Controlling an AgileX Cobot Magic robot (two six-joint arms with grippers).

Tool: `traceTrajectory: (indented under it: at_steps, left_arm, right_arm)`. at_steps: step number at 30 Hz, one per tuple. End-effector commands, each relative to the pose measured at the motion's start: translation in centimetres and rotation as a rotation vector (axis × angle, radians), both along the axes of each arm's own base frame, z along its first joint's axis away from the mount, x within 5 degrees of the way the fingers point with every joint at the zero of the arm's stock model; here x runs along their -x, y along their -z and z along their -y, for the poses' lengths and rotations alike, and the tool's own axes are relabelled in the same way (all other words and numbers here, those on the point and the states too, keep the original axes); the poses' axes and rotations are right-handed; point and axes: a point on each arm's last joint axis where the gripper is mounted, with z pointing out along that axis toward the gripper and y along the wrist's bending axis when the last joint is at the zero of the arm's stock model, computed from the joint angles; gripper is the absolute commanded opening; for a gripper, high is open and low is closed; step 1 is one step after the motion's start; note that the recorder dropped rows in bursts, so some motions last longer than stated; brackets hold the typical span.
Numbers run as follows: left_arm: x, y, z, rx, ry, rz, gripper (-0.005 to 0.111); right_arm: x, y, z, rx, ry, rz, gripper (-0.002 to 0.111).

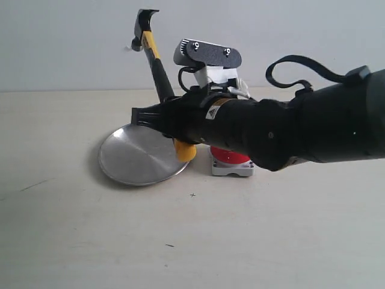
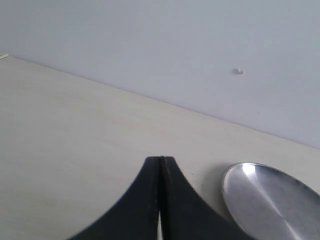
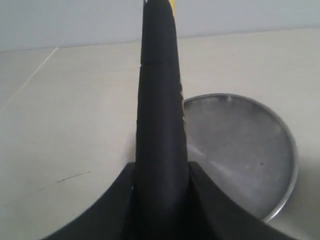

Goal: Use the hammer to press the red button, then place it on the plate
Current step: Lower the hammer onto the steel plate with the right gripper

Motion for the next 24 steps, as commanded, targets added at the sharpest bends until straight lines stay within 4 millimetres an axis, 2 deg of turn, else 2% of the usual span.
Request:
traceTrajectory:
  at_steps: [1, 7, 11, 14, 19, 22, 24]
  left_arm:
    - [0.1, -0.4, -0.5, 0.051, -0.061, 0.032, 0.000]
    - [0.2, -0.8, -0.5, 0.054, -0.057, 0.055, 0.000]
    - [0.2, -0.8, -0.4, 0.051, -0.048, 0.055, 0.000]
    - [0.2, -0.8, -0.3, 0.048, -0.037, 0.056, 0.000]
    - [0.2, -0.8, -0.2, 0.046, -0.030, 0.056, 0.000]
    - [0.2, -0.8, -0.2, 0.045, -0.026, 0.056, 0.000]
    - [0.2, -0.8, -0.1, 0.045, -0.022, 0.056, 0.000]
  right_arm:
    - [-0.4, -0.5, -0.4, -0.198, 0.029, 0.082, 0.000]
    - [0.1, 1.9, -0.1, -0.361, 0.043, 0.046, 0.000]
    - [0.0, 3.1, -0.7, -0.418, -0.007, 0.015, 0.000]
    - [-0.1, 3.6, -1.2, -0.541, -0.027, 0.016, 0.000]
    - [-0.4, 5.5, -1.6, -0.661, -0.027, 0.004, 0.000]
    - [-0.7, 7.8, -1.5, -0.801, 0.011, -0.009, 0.000]
    - [-0.8, 9.6, -1.4, -0.808, 0.040, -0.042, 0.000]
